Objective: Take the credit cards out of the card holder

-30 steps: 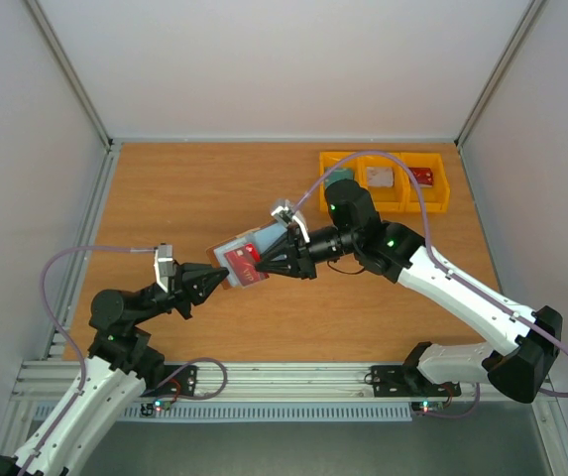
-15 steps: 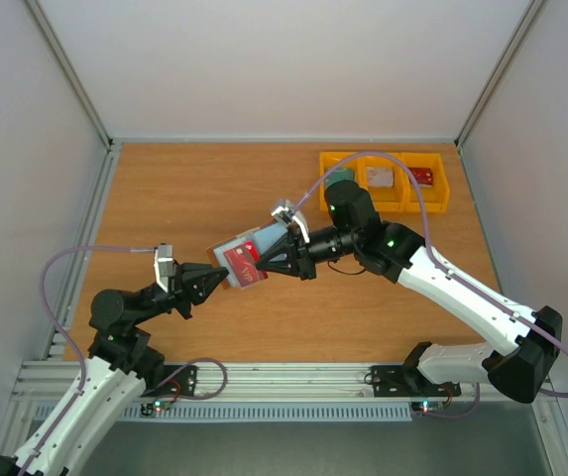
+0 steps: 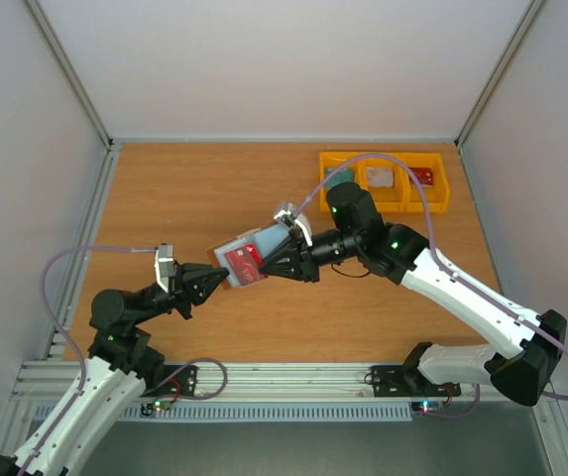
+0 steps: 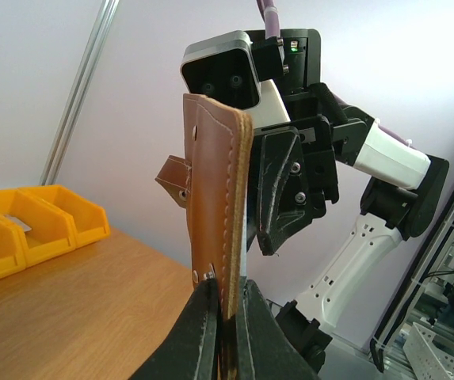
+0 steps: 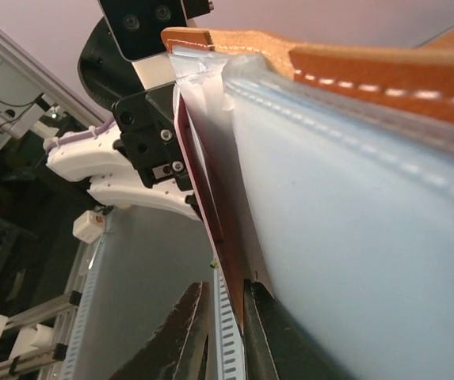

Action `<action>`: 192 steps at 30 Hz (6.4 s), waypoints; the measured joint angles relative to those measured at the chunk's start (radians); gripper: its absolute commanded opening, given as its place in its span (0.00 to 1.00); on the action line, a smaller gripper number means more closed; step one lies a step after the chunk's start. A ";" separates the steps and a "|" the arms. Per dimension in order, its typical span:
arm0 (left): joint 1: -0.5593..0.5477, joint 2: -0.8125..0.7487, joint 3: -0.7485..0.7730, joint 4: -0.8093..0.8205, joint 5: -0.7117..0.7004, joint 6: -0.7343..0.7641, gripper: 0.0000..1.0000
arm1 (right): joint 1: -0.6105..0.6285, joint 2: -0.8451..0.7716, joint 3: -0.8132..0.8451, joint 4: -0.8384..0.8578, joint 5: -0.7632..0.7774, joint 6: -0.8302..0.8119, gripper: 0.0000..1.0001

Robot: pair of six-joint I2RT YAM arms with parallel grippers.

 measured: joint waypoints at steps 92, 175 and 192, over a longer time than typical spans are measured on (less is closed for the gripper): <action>-0.002 -0.027 -0.008 -0.076 -0.115 0.032 0.00 | -0.945 0.124 -0.029 0.200 0.615 0.741 0.01; -0.002 -0.018 -0.023 -0.173 -0.230 0.150 0.00 | -0.120 0.111 0.359 -0.044 0.435 -0.117 0.70; 0.000 -0.020 -0.026 -0.198 -0.259 0.146 0.00 | 0.261 0.243 0.244 -0.174 0.863 -0.282 0.91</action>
